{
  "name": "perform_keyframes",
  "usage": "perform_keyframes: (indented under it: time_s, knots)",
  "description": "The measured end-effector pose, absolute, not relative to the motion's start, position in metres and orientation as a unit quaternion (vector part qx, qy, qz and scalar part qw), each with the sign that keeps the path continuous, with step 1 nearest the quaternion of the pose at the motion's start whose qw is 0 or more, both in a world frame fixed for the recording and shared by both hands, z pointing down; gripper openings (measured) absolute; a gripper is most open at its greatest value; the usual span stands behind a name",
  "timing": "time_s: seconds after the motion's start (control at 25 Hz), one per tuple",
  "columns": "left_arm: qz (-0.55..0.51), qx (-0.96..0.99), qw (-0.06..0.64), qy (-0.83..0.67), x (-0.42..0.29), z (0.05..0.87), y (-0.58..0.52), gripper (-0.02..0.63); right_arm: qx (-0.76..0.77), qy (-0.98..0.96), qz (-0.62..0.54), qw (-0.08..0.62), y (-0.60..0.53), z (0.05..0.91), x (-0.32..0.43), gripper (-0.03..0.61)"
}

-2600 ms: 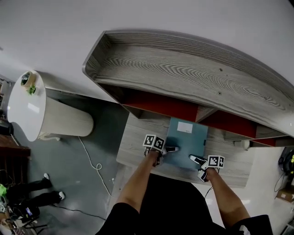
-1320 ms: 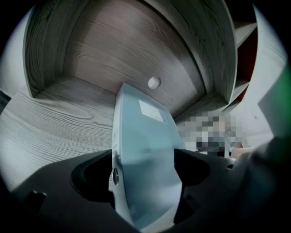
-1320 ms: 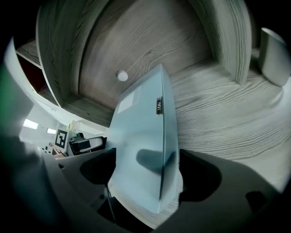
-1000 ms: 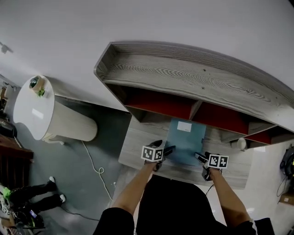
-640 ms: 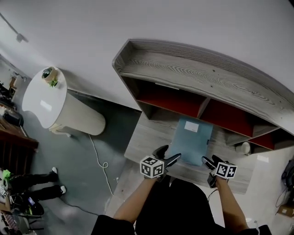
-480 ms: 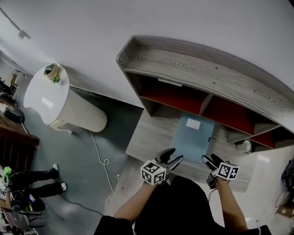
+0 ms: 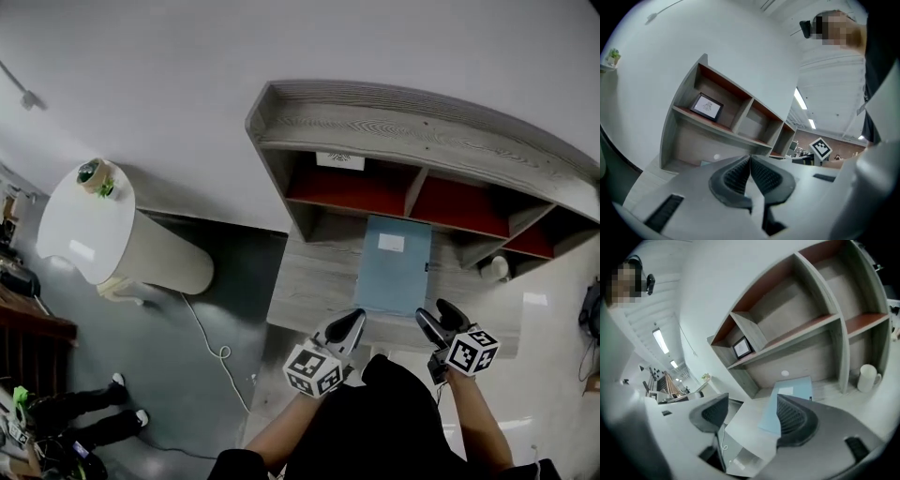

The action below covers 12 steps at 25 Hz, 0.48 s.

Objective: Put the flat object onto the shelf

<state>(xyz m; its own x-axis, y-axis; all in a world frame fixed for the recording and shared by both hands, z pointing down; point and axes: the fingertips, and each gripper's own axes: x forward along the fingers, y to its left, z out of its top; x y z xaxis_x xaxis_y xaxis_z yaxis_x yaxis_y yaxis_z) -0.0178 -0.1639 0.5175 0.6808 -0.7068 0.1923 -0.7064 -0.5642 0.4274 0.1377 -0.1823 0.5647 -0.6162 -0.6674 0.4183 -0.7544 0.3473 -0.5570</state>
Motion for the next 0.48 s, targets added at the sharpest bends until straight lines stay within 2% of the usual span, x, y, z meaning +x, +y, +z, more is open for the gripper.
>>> perform_keyframes:
  time_s: [0.48]
  knots:
    - [-0.002, 0.902, 0.209, -0.377, -0.067, 0.470, -0.092, 0.011, 0.534, -0.795, 0.283, 0.051, -0.075, 0.512, 0.089, 0.229]
